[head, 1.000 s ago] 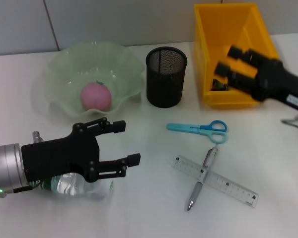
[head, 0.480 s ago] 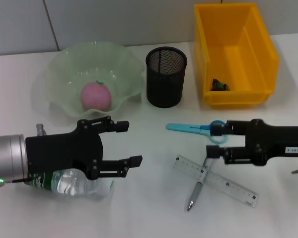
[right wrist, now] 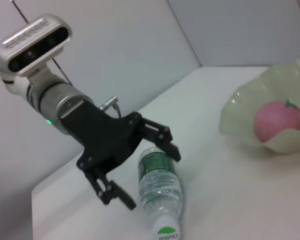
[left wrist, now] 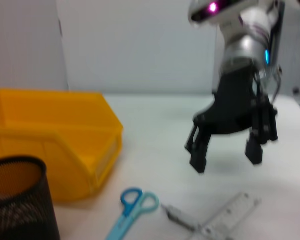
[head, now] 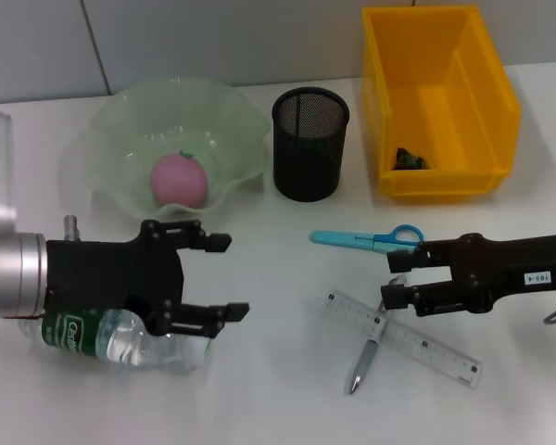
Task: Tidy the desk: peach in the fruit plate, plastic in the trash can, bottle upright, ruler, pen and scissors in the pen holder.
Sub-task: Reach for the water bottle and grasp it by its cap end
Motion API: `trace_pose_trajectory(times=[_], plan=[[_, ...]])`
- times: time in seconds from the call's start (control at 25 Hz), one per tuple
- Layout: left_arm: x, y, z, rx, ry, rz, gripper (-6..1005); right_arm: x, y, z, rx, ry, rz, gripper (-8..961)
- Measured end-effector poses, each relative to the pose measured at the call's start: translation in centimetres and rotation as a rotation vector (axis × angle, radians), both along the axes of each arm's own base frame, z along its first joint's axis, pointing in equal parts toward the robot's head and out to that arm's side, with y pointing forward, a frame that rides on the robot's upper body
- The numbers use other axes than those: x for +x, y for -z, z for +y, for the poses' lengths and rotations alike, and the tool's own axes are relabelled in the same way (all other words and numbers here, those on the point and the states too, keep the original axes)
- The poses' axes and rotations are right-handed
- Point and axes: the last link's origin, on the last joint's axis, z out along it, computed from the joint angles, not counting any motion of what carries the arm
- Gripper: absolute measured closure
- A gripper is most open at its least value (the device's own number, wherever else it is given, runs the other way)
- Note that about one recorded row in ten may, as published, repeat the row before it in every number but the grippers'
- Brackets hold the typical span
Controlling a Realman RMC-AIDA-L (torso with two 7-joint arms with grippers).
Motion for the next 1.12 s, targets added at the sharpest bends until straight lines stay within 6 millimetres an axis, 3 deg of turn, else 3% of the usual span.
trace_pose_trajectory(times=[0.2,0.44,0.72,1.12], plan=[[0.9,-0.3,0.0,-0.04,0.055,0.119,226,0.3,0.1,0.1,-0.008,0.065,0.001,213],[3.5,-1.4,0.2,-0.064,0.252,0.307,228,0.6,0.0,0.2,-0.038,0.131,-0.013,213],[5.0,0.2,0.9,-0.122,0.399,0.529,229,1.0,0.0,0.1,-0.053,0.175,-0.022,213],[5.2,1.6,0.9,-0.152,0.468,0.679,232,1.2,0.1,0.1,-0.045,0.191,-0.028,213]])
